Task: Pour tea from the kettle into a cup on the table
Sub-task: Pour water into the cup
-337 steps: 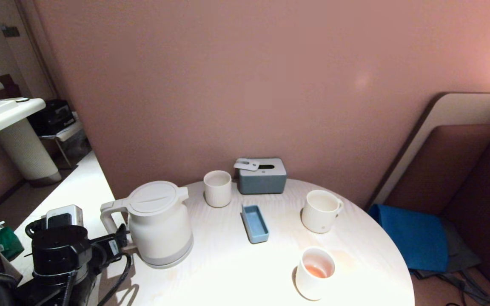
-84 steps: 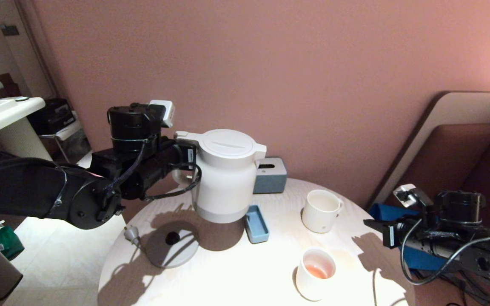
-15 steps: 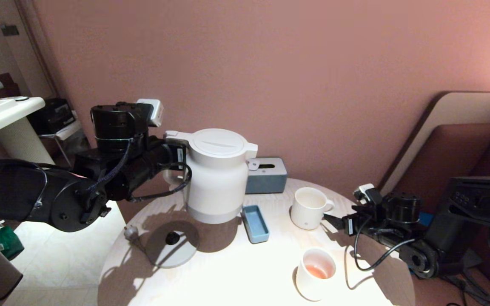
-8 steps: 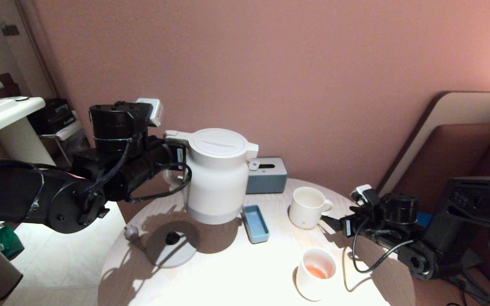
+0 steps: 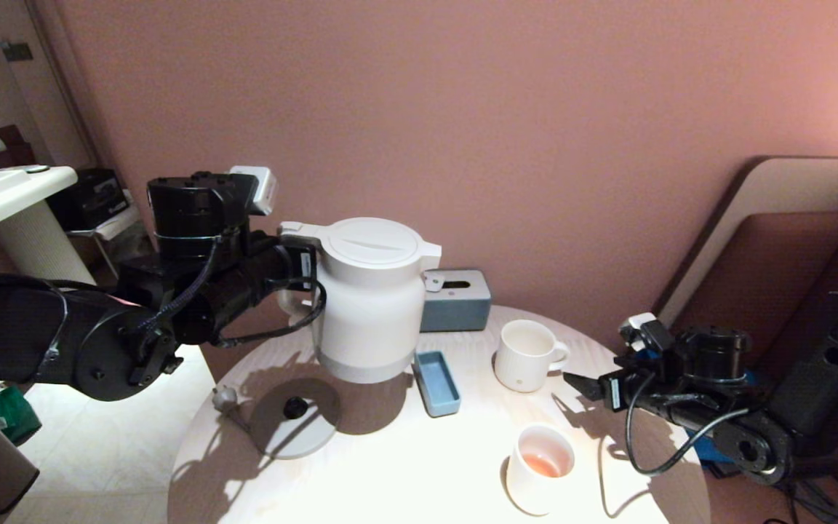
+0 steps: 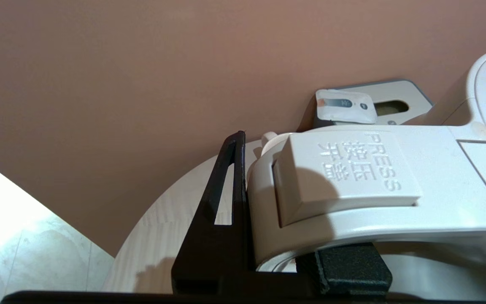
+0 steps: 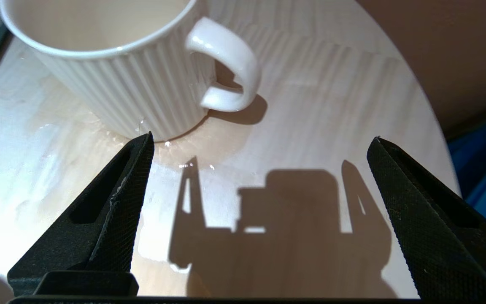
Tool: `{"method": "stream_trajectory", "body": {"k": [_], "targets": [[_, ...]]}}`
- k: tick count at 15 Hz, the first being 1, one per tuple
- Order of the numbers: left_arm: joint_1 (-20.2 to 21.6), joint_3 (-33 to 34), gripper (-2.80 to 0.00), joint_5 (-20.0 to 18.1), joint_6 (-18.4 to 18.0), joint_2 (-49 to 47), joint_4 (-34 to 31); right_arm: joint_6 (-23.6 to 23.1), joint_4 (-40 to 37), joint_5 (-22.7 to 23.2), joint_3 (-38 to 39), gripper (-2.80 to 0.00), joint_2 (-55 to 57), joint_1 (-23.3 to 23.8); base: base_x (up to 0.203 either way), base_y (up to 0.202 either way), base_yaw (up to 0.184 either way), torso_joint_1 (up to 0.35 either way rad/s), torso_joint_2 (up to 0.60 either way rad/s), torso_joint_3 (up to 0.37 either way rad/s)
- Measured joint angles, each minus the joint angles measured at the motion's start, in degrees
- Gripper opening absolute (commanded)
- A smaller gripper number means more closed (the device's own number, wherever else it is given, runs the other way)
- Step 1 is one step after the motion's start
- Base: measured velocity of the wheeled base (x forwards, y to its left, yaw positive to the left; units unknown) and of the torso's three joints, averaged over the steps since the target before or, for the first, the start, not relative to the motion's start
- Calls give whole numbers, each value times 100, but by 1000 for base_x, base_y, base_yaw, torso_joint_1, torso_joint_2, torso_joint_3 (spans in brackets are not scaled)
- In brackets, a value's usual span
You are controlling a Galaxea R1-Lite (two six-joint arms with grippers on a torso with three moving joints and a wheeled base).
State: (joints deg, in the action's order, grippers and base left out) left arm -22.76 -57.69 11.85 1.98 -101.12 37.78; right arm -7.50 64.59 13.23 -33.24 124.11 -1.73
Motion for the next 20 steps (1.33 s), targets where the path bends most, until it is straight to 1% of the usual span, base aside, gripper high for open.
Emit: {"method": "stream_trajectory", "body": {"k": [5, 8, 9, 11, 13, 17, 20], "targets": [[-6, 96, -280, 0, 13, 106, -2, 23, -851, 57, 296, 0, -1073, 81, 0, 0, 0, 0, 0, 0], [-11, 154, -280, 0, 11, 145, 4, 19, -1669, -159, 441, 0, -1703, 127, 0, 0, 0, 0, 0, 0], [-11, 183, -280, 0, 17, 155, 9, 19, -2105, -315, 375, 0, -1898, 143, 0, 0, 0, 0, 0, 0], [-11, 258, -280, 0, 52, 181, 6, 43, -3306, -667, 95, 0, -2415, 171, 0, 0, 0, 0, 0, 0], [-9, 295, -280, 5, 66, 197, 12, 128, -4432, -825, -146, 0, -3018, 198, 0, 0, 0, 0, 0, 0], [-11, 319, -280, -6, 100, 201, 19, 254, -6294, -1136, -458, 0, -4221, 224, 0, 0, 0, 0, 0, 0], [-17, 341, -280, -8, 116, 201, 14, 628, -7924, -1271, -891, 0, -5001, 243, 0, 0, 0, 0, 0, 0]]}}
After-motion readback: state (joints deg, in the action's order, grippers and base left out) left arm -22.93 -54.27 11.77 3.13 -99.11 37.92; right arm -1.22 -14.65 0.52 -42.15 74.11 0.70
